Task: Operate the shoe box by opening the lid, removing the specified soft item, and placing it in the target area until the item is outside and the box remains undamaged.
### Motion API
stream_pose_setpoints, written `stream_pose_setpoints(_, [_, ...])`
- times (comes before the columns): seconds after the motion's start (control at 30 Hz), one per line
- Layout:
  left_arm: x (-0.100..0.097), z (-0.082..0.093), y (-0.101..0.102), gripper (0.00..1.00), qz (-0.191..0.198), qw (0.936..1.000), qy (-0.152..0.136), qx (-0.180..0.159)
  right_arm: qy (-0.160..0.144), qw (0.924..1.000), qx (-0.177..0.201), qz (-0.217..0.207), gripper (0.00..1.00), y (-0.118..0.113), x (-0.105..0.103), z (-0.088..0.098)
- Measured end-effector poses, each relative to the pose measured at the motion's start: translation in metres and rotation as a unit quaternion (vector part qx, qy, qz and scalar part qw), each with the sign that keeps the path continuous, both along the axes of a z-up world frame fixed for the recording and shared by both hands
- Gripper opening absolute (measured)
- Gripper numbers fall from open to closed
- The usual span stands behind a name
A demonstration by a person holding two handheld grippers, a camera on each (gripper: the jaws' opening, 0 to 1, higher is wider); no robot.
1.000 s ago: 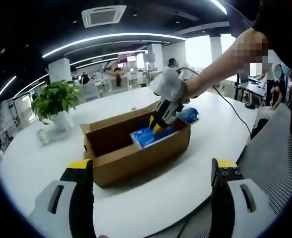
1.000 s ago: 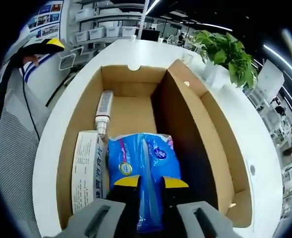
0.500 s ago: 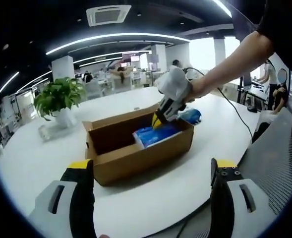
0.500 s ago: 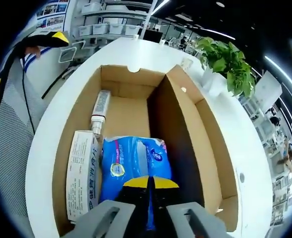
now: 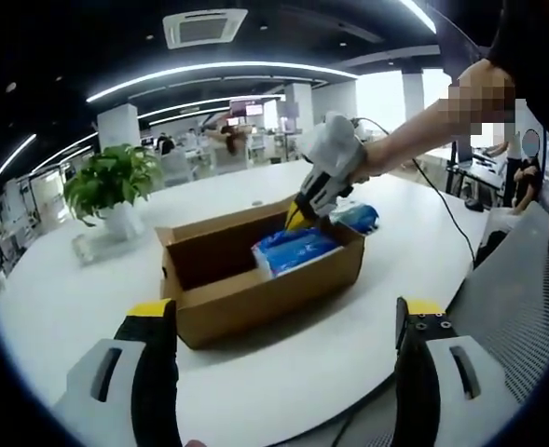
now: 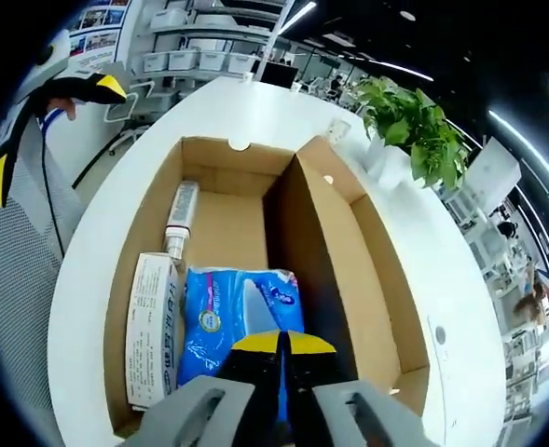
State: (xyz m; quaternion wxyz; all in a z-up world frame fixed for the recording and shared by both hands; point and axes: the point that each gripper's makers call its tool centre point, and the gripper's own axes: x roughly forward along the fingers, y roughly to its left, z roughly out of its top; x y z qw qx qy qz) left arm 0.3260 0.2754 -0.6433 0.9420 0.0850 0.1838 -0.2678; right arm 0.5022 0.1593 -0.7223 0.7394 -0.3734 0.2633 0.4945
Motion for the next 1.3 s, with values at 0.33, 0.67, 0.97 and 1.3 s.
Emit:
stream_pose_setpoints(0.33, [0.001,-0.001,0.001,0.97,0.002,1.0,0.001,0.001,0.008,1.0,-0.003,-0.003,0.01,0.003,-0.001,-0.007])
stream_pose_setpoints(0.67, [0.001,-0.001,0.001,0.97,0.002,1.0,0.004,0.001,0.01,0.9998,-0.018,-0.008,0.06,0.004,0.001,-0.02])
stream_pose_setpoints(0.97, [0.0,-0.001,0.0,0.97,0.0,1.0,0.005,-0.003,-0.01,0.9997,-0.017,-0.016,0.0,0.0,0.007,-0.013])
stream_pose_setpoints(1.3, [-0.001,0.0,-0.001,0.99,-0.001,0.9998,0.007,-0.017,-0.021,0.9996,0.001,-0.017,0.0,0.001,0.001,0.005])
